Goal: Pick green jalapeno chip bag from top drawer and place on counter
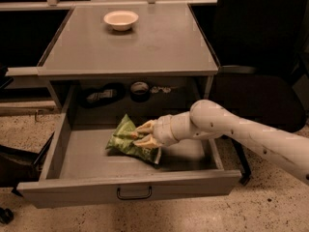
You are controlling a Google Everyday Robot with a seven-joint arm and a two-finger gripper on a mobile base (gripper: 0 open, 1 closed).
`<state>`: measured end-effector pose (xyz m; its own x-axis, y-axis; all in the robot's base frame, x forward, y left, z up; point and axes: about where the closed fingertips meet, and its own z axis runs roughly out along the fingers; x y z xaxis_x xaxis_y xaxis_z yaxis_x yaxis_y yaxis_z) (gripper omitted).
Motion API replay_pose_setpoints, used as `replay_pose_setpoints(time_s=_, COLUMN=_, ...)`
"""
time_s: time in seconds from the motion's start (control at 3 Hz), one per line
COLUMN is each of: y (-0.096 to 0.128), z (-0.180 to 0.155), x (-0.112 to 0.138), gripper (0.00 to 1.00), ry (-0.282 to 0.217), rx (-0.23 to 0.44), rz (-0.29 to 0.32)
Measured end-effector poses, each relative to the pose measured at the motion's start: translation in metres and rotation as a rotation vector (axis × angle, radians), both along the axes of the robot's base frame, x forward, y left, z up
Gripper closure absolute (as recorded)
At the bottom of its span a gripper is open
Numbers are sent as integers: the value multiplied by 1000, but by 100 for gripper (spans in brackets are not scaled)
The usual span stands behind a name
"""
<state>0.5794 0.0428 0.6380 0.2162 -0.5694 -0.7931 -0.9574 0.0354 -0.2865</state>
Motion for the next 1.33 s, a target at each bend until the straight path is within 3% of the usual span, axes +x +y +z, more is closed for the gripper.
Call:
replay_pose_setpoints(time_s=0.33, y=2, z=37, x=14, gripper=88, ry=-32, rx=-20, rz=14)
replay_pose_setpoints(time_s=0.67, y=13, z=112, x=40, gripper=100, ry=-87, rx=-60, rz=44)
replay_pose_setpoints(time_s=1.0, y=42, z=220, x=71, gripper=100, ry=-198, rx=-108, rz=74)
replay_pose_setpoints(time_s=1.33, y=42, z=218, x=70, gripper=100, ry=-196, rx=-109, rz=74)
